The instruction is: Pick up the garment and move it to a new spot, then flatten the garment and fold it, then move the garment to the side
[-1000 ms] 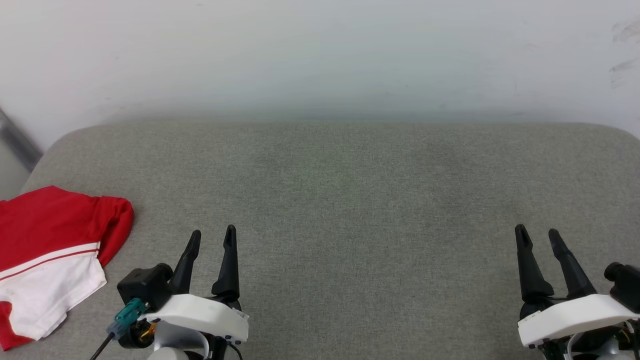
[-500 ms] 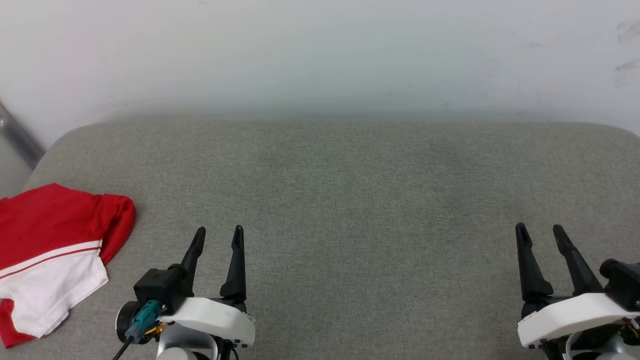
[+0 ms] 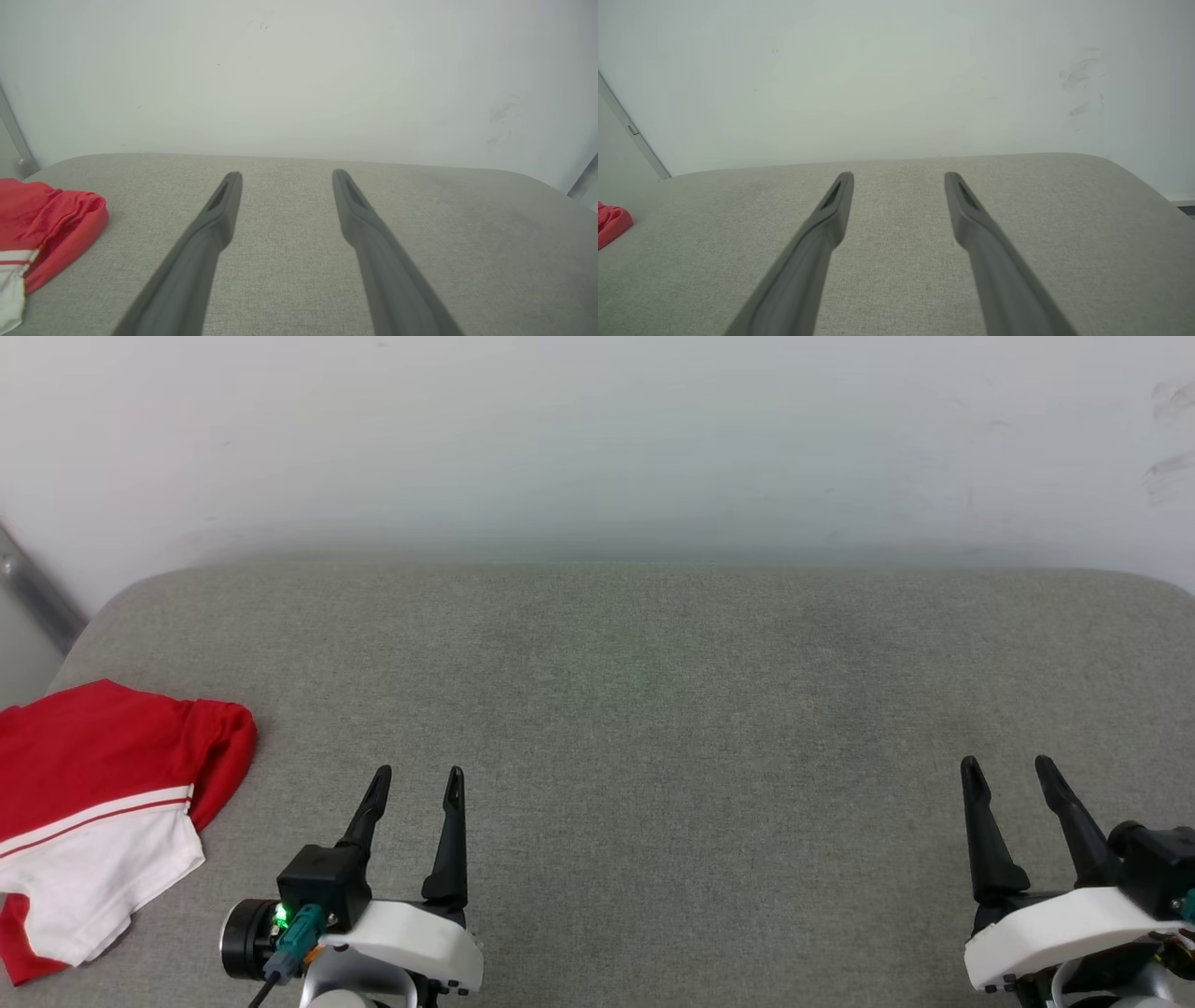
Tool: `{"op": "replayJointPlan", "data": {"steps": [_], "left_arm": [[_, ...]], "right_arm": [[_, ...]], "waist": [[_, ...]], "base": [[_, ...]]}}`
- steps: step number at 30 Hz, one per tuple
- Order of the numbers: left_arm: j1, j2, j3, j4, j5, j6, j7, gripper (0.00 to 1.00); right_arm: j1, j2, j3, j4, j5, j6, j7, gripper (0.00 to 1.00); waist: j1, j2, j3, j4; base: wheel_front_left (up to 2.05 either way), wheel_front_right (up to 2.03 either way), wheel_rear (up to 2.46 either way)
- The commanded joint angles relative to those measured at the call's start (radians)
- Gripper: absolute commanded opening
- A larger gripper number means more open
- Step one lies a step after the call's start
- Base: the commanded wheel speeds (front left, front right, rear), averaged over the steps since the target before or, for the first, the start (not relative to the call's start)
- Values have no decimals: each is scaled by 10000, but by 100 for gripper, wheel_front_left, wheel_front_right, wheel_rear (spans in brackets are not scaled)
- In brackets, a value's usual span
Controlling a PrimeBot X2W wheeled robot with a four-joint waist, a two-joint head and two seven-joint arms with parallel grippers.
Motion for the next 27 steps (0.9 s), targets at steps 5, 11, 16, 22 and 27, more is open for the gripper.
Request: {"op": "replayJointPlan", "data": {"steps": [5,11,16,22,27], "left_arm": [[-91,5,-66,58,435,47,-153,100],[-100,-5,-112,196,804,87,-306,100],[-110,-10,-137,281,902,129,-371,100],[-131,-12,-144,392,703,156,-357,100],[-198,-13,-169,481,592,202,-357,100]], "right_arm": [[92,21,-1,-95,-404,-3,-118,100],[99,22,-32,-43,-770,-3,-246,100],[56,25,-68,60,-847,-3,-349,100],[-96,25,-90,223,-635,-3,-451,100],[-151,25,-95,332,-650,-3,-535,100]], "waist": [[0,0,-4,-16],[0,0,-22,-25],[0,0,-36,-16],[0,0,-39,-10],[0,0,-71,76]], "base": [[0,0,0],[0,0,0],[0,0,0],[0,0,0],[0,0,0]]}}
